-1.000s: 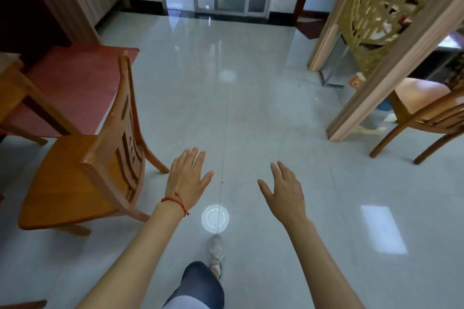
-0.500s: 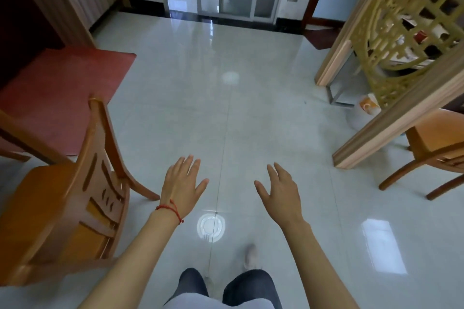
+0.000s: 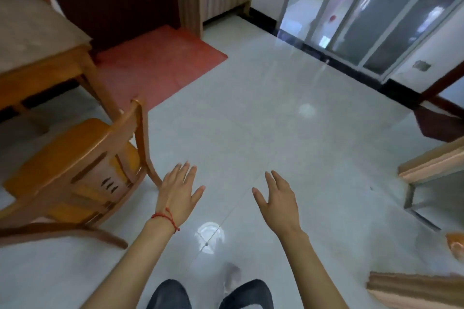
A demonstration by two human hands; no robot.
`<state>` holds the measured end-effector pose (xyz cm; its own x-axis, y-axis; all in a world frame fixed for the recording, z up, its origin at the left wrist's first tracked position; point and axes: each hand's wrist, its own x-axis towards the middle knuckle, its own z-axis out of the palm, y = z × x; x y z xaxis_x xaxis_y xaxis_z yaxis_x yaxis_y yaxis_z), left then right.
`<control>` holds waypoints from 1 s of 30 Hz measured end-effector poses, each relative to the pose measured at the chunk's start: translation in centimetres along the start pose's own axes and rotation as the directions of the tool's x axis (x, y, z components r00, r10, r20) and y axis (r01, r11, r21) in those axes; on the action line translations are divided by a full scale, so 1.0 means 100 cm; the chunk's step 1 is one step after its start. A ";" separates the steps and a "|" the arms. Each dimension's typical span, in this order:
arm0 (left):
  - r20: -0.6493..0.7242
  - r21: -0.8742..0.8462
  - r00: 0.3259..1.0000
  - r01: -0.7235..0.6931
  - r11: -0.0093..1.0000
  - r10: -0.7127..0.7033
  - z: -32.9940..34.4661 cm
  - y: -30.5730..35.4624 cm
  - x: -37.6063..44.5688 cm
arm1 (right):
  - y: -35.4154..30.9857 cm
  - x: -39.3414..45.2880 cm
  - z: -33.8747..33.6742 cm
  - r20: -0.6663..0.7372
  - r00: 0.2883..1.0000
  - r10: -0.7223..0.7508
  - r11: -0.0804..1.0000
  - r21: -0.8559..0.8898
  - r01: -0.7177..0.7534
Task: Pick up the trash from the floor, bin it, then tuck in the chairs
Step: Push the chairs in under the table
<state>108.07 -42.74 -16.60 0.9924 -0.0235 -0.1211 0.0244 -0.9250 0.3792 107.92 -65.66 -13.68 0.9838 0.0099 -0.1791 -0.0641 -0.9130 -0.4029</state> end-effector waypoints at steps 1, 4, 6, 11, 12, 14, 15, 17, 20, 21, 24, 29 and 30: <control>-0.022 -0.025 0.998 0.054 0.998 -0.055 -0.002 0.000 0.001 | -0.004 0.014 -0.003 0.021 0.998 -0.053 0.999 -0.007 0.053; -0.084 -0.052 0.974 0.205 0.977 -0.209 -0.008 -0.007 -0.004 | -0.023 0.047 -0.003 0.085 0.976 -0.198 0.980 -0.006 0.200; -0.137 -0.072 0.944 0.293 0.953 -0.301 -0.014 -0.015 -0.013 | -0.044 0.062 0.001 0.132 0.949 -0.285 0.958 0.011 0.286; -0.224 -0.180 0.806 0.518 0.836 -0.548 -0.030 -0.043 -0.040 | -0.106 0.079 0.024 0.230 0.840 -0.492 0.868 0.051 0.495; -0.235 -0.201 0.779 0.546 0.813 -0.581 -0.032 -0.048 -0.044 | -0.118 0.080 0.029 0.242 0.815 -0.527 0.846 0.056 0.530; -0.245 -0.232 0.733 0.591 0.773 -0.634 -0.036 -0.059 -0.051 | -0.141 0.081 0.038 0.262 0.772 -0.579 0.808 0.058 0.586; -0.241 -0.247 0.712 0.612 0.751 -0.660 -0.039 -0.064 -0.053 | -0.151 0.081 0.042 0.269 0.758 -0.594 0.796 0.060 0.602; -0.232 -0.276 0.674 0.646 0.712 -0.702 -0.042 -0.074 -0.059 | -0.166 0.080 0.050 0.285 0.740 -0.609 0.783 0.066 0.619; -0.238 -0.343 0.612 0.674 0.654 -0.754 -0.050 -0.084 -0.065 | -0.188 0.080 0.057 0.299 0.731 -0.613 0.784 0.121 0.608; -0.237 -0.393 0.585 0.672 0.627 -0.776 -0.053 -0.088 -0.067 | -0.197 0.080 0.058 0.300 0.735 -0.608 0.792 0.161 0.589; -0.230 -0.544 0.489 0.652 0.528 -0.841 -0.058 -0.105 -0.071 | -0.223 0.080 0.064 0.277 0.764 -0.583 0.806 0.322 0.497; -0.234 -0.742 0.286 0.565 0.361 -0.929 -0.071 -0.112 -0.064 | -0.254 0.084 0.077 0.339 0.804 -0.489 0.802 0.538 0.261; -0.228 -0.781 0.247 0.532 0.329 -0.942 -0.073 -0.113 -0.060 | -0.259 0.088 0.078 0.359 0.808 -0.467 0.794 0.572 0.205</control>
<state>102.70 -29.42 -13.44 0.2499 0.9518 -0.1777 0.6299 -0.0205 0.7764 116.93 -38.73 -11.86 0.7647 0.5811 -0.2785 0.0551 -0.4896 -0.8702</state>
